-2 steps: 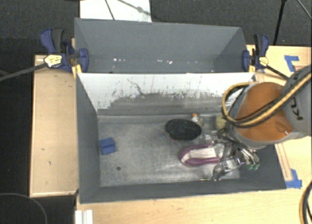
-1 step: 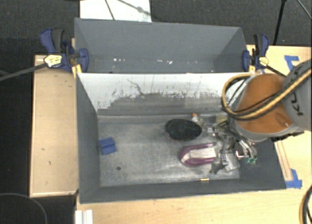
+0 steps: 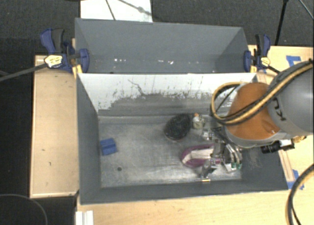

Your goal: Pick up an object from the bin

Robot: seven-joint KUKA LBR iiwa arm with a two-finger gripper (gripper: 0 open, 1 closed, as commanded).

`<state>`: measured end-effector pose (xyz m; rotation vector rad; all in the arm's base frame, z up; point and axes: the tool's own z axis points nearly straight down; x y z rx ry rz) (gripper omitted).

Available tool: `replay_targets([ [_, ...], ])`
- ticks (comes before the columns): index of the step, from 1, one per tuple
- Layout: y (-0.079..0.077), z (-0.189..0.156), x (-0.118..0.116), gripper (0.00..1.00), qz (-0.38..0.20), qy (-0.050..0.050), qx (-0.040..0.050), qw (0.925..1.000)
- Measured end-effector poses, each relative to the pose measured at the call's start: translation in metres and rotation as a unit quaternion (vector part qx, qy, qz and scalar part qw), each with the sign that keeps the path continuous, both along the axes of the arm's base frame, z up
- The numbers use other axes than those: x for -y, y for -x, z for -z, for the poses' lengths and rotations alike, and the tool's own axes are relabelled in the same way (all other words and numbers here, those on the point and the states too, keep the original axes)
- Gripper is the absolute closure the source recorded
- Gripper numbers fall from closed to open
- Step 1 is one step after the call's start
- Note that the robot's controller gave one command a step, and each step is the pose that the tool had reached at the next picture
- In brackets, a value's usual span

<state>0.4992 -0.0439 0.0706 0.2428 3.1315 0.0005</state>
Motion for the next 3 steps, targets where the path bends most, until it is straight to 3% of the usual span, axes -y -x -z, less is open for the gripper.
replay_targets([
  [1,0.017,0.0,0.008,0.0,0.065,0.0,0.0006,0.9979],
  [2,0.017,-0.001,0.008,1.0,0.062,0.0,-0.0005,0.9981],
  [3,0.016,-0.056,0.008,1.0,0.057,0.0,0.0023,0.9983],
])
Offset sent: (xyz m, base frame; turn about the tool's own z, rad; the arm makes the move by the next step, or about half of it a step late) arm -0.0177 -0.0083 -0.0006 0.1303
